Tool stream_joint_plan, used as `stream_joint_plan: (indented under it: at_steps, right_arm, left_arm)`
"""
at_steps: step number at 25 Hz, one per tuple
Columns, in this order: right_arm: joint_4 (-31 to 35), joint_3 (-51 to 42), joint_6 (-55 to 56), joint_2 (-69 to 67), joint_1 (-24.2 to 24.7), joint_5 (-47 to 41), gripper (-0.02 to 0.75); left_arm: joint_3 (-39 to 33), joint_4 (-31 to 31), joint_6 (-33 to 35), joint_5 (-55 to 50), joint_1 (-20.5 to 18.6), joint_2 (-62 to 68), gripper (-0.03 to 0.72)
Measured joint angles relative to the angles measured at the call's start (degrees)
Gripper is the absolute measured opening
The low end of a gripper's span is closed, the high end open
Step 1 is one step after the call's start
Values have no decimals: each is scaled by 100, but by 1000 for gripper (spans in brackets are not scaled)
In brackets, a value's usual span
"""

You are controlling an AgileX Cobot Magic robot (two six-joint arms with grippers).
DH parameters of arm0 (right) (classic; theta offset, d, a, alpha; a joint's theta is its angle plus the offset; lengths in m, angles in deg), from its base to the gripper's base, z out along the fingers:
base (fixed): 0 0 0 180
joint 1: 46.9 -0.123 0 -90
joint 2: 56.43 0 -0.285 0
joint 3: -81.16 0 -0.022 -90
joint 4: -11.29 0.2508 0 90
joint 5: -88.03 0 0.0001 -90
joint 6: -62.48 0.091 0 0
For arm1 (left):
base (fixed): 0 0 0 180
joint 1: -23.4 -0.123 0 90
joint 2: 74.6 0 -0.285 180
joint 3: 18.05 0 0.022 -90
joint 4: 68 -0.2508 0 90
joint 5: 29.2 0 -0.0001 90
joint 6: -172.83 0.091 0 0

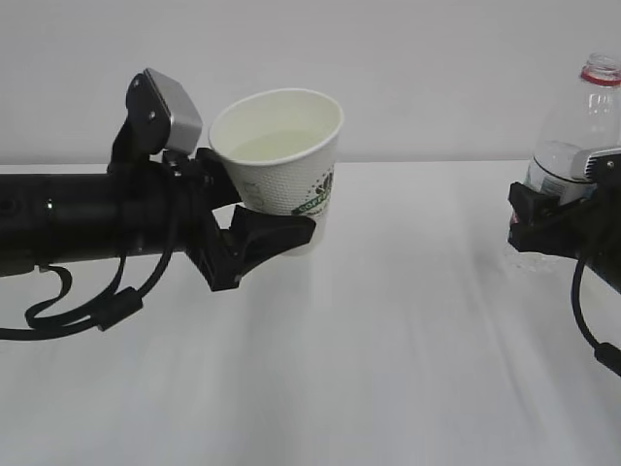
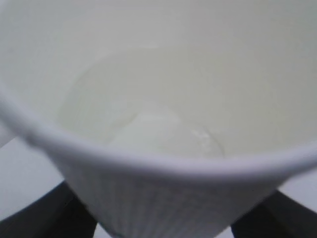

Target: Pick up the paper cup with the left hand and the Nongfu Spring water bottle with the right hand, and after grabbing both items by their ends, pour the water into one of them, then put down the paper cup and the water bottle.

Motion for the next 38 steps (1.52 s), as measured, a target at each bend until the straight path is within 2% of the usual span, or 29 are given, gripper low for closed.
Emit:
stream_joint_plan:
  at_steps: [10, 31, 35, 38]
  right_arm:
    - [0, 0, 0, 0, 0, 24, 482]
    - [0, 0, 0, -6, 0, 46, 482]
    - [0, 0, 0, -6, 0, 46, 482]
    - [-2, 0, -10, -6, 0, 46, 482]
  left_arm:
    - [0, 512, 400, 0, -475, 2, 528]
    - [0, 2494, 1469, -76, -1480, 12, 519]
    - [0, 2714, 1577, -179, -1682, 12, 519]
    - [0, 2981, 1778, -390, -1718, 23, 519]
